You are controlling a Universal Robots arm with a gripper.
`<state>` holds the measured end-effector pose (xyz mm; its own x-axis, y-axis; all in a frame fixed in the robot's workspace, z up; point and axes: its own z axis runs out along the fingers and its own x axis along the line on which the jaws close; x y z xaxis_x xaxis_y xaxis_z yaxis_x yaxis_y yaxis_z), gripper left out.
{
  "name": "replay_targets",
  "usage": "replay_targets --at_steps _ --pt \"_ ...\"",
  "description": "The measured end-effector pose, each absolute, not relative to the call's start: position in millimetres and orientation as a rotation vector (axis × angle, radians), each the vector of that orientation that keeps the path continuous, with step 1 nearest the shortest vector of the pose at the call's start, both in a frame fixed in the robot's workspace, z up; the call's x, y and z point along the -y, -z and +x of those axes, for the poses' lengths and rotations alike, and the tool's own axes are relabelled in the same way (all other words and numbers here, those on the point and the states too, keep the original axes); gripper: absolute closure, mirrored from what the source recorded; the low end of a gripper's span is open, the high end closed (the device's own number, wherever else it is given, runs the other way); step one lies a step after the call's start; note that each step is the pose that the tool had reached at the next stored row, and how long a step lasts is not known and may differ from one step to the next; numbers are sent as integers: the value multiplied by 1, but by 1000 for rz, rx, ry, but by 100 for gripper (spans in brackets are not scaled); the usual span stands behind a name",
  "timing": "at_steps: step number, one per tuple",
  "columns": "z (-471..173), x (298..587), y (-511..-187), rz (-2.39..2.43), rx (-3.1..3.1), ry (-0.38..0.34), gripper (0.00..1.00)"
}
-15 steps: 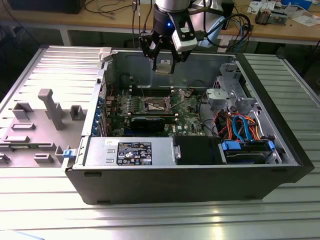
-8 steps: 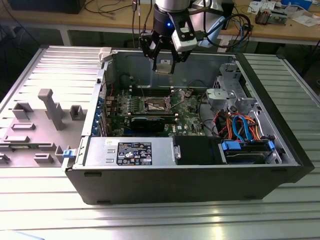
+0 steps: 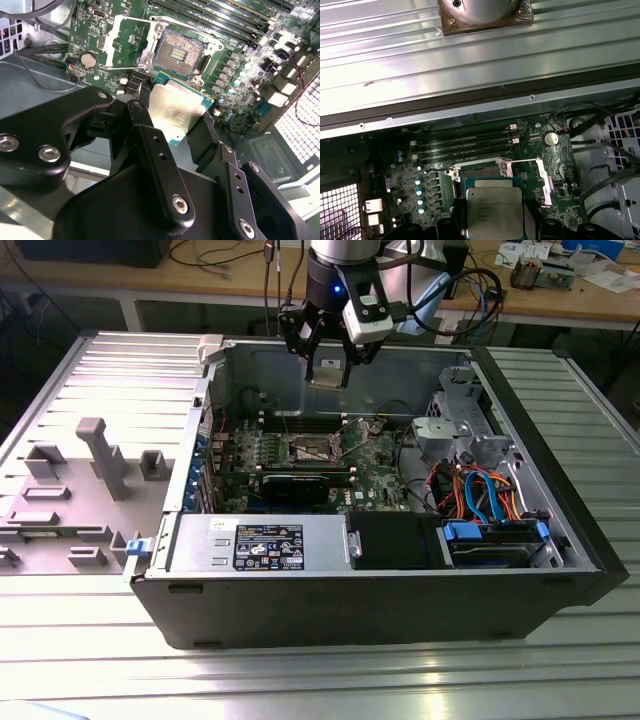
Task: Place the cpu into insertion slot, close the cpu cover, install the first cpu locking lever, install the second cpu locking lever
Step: 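Place the cpu into insertion slot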
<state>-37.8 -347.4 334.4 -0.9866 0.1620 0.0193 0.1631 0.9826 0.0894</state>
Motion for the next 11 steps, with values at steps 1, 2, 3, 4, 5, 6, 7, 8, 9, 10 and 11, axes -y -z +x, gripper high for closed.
replay_targets --at_steps 1,2,3,4,5,6,7,8,9,10,11 --pt "-38 347 -334 -258 3116 142 45" --pt "-38 347 -334 -259 3116 142 45" --pt "-38 347 -334 -261 3116 142 45" --pt "-38 347 -334 -262 3116 142 45" --pt "-38 347 -334 -265 3115 142 45" --pt "-38 347 -334 -268 3115 142 45" --pt "-38 347 -334 -270 3115 142 45" --pt "-38 347 -334 -272 3115 142 45" --pt "-38 347 -334 -274 3115 142 45" --pt "-38 347 -334 -277 3115 142 45" --pt "-38 347 -334 -280 3115 142 45"
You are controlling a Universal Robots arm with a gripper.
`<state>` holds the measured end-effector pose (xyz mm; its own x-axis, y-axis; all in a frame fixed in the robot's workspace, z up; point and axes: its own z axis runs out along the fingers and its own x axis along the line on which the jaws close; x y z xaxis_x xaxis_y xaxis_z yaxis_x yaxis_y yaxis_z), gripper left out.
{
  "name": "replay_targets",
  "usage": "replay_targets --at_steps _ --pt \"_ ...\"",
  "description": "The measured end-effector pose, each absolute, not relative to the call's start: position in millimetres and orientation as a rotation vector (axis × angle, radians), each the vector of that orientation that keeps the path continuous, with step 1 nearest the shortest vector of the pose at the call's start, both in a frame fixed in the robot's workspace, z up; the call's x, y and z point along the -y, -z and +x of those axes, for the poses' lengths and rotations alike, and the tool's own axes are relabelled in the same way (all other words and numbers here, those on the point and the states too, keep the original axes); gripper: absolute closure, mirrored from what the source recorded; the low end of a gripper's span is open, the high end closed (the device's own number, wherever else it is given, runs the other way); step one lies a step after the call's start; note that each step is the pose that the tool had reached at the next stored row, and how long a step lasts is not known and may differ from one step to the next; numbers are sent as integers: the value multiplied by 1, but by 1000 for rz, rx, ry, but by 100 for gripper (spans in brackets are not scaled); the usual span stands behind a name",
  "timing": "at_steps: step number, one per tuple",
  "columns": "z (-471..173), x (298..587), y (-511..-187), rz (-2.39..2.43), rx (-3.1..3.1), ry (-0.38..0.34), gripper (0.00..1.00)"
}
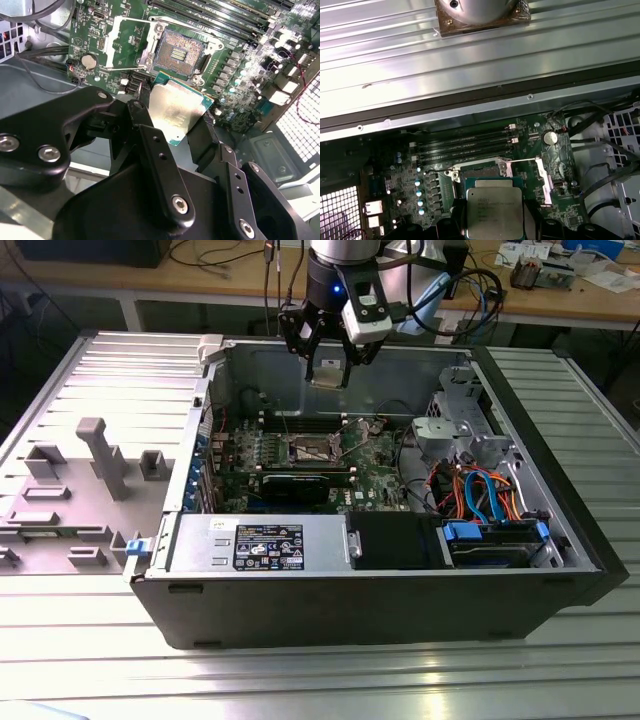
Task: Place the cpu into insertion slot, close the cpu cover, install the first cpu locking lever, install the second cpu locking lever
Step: 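Place the cpu into insertion slot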
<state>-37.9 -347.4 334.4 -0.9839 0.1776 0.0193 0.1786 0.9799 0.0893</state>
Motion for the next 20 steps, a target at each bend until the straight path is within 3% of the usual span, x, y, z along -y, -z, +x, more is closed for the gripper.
replay_targets --at_steps 20 --pt "-38 347 -334 -326 3111 142 45"
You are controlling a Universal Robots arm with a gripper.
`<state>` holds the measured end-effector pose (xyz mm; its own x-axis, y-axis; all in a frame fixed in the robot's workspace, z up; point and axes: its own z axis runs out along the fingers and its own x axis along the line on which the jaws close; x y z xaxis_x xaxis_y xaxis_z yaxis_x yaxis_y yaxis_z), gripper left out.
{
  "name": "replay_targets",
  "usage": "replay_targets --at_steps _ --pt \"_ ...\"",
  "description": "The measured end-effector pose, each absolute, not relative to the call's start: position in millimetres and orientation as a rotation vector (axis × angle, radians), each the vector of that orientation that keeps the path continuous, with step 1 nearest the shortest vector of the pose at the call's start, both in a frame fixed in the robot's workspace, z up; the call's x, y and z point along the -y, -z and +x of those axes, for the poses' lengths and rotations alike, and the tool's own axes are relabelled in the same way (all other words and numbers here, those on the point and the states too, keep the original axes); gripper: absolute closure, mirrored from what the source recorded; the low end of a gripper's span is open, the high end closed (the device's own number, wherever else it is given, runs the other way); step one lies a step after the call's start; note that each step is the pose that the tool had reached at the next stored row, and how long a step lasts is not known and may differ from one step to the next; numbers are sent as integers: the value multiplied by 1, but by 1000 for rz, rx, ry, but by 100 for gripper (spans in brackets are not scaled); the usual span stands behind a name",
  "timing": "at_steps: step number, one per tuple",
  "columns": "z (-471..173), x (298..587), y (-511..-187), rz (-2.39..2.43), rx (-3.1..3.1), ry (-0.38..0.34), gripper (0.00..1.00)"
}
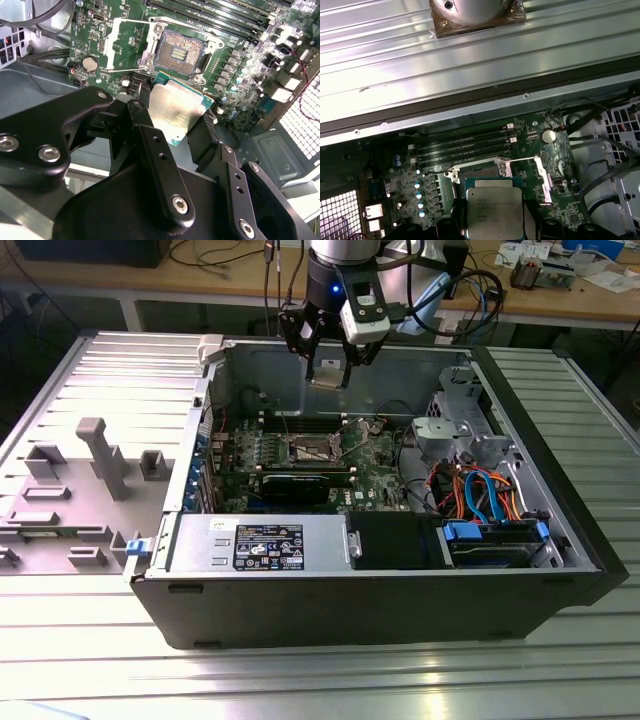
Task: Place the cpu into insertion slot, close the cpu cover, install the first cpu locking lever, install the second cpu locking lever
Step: 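Place the cpu into insertion slot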
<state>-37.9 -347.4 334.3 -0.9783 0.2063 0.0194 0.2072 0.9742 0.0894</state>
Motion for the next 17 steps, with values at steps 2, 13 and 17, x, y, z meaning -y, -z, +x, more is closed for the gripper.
replay_targets --at_steps 2,13,17 --pt "-38 347 -334 -333 3111 143 45" --pt "-38 347 -334 -357 3109 143 45" --pt "-38 347 -334 -367 3108 143 45"
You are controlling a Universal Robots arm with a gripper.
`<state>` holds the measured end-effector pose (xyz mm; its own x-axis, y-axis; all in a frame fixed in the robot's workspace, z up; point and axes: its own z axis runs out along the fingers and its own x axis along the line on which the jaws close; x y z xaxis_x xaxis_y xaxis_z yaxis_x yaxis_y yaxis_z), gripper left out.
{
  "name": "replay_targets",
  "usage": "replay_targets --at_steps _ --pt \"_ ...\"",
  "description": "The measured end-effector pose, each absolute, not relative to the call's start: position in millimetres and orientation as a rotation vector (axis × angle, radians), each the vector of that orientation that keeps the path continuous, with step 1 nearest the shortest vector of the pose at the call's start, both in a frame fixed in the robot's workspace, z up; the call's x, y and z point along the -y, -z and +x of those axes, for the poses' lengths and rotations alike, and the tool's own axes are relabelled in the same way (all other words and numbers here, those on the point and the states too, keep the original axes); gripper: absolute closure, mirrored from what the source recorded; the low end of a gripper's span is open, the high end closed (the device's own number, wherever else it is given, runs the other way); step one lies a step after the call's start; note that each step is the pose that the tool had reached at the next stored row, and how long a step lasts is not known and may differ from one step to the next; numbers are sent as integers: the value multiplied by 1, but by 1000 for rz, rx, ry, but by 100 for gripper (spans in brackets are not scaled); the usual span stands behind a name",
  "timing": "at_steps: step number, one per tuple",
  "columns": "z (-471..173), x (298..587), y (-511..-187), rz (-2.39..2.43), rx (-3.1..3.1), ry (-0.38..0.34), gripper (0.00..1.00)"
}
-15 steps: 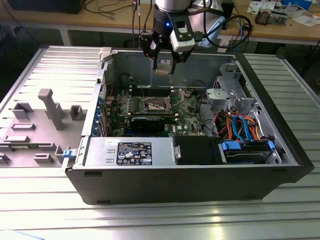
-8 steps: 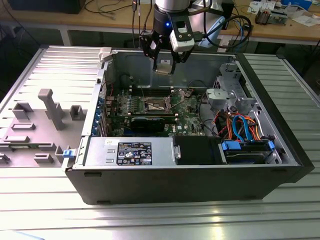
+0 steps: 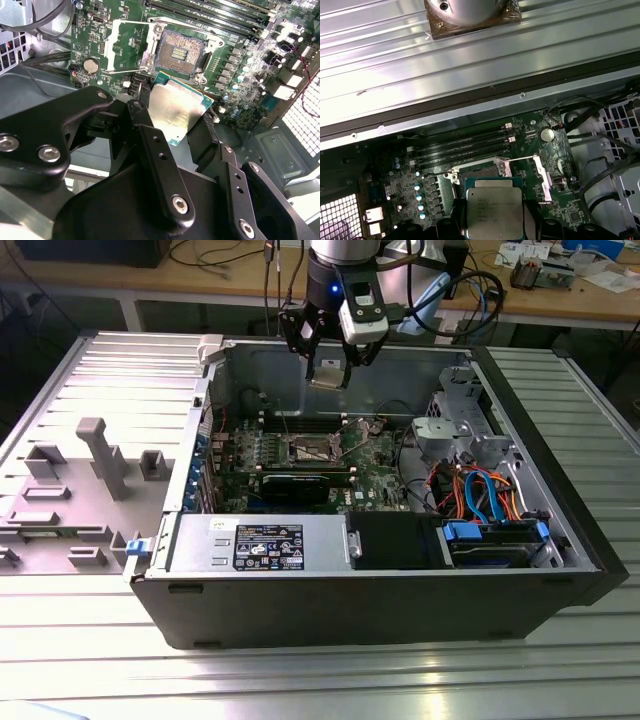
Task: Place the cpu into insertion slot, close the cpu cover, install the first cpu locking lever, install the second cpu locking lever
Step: 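Place the cpu into insertion slot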
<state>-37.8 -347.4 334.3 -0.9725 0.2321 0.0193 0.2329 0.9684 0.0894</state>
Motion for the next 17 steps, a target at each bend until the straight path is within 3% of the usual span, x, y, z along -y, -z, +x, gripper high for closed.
replay_targets --at_steps 17 --pt "-38 347 -334 -409 3104 143 45"
